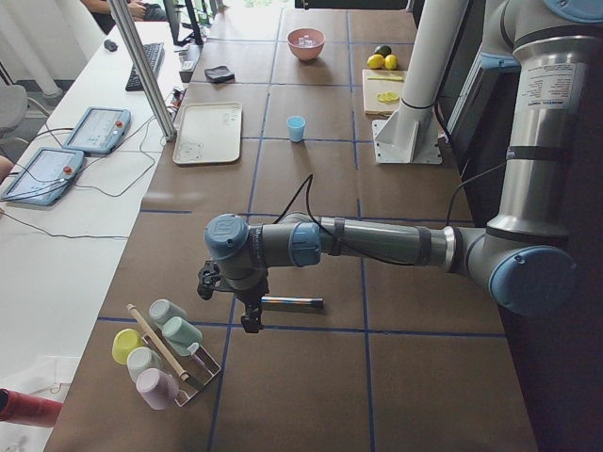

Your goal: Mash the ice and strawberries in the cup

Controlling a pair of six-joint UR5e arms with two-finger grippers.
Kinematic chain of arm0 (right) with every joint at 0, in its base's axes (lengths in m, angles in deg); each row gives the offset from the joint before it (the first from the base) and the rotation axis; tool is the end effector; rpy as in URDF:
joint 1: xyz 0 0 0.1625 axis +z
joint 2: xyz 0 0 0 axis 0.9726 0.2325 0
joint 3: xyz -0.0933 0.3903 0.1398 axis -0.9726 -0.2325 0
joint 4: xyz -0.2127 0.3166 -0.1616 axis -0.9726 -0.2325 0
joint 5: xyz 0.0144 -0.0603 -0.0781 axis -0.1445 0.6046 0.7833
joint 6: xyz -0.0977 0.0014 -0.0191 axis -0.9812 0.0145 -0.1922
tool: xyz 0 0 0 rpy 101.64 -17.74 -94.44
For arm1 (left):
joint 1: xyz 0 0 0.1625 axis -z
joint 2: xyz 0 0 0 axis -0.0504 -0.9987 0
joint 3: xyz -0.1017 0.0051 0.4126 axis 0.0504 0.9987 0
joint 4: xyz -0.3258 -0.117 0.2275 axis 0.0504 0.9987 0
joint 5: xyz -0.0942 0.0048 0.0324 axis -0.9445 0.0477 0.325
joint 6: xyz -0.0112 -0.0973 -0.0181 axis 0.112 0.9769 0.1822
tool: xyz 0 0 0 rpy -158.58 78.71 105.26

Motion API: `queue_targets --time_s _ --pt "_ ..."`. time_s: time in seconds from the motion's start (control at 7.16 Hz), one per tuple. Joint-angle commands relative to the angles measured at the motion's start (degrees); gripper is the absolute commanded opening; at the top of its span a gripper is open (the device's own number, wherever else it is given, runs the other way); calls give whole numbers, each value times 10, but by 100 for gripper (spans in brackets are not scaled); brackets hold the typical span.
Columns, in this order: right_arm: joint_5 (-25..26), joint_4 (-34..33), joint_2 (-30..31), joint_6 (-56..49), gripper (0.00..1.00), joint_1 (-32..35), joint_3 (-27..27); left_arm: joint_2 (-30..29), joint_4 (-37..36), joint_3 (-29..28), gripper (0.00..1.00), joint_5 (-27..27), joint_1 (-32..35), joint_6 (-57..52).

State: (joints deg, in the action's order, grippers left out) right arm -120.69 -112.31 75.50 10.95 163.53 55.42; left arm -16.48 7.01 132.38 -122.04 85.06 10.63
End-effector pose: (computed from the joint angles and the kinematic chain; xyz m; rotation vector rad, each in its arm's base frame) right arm 0.0346 -0.4537 0.6294 -0.0279 -0.8526 -0.1514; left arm -0.0471 -0.5053 0.6389 -0.0697 0.7544 0.0749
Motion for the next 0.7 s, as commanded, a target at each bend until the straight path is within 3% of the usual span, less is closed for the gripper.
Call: queue_targets --time_s 0.0,0.14,0.56 --pt "-12 5 6 151 96 -42 45 0 2 -2 100 0 -1 -1" --pt "-12 48 15 216 96 -57 49 -1 2 -2 100 1 -1 0" --pt "35 355 85 571 94 -165 47 -3 2 -2 100 2 -1 1"
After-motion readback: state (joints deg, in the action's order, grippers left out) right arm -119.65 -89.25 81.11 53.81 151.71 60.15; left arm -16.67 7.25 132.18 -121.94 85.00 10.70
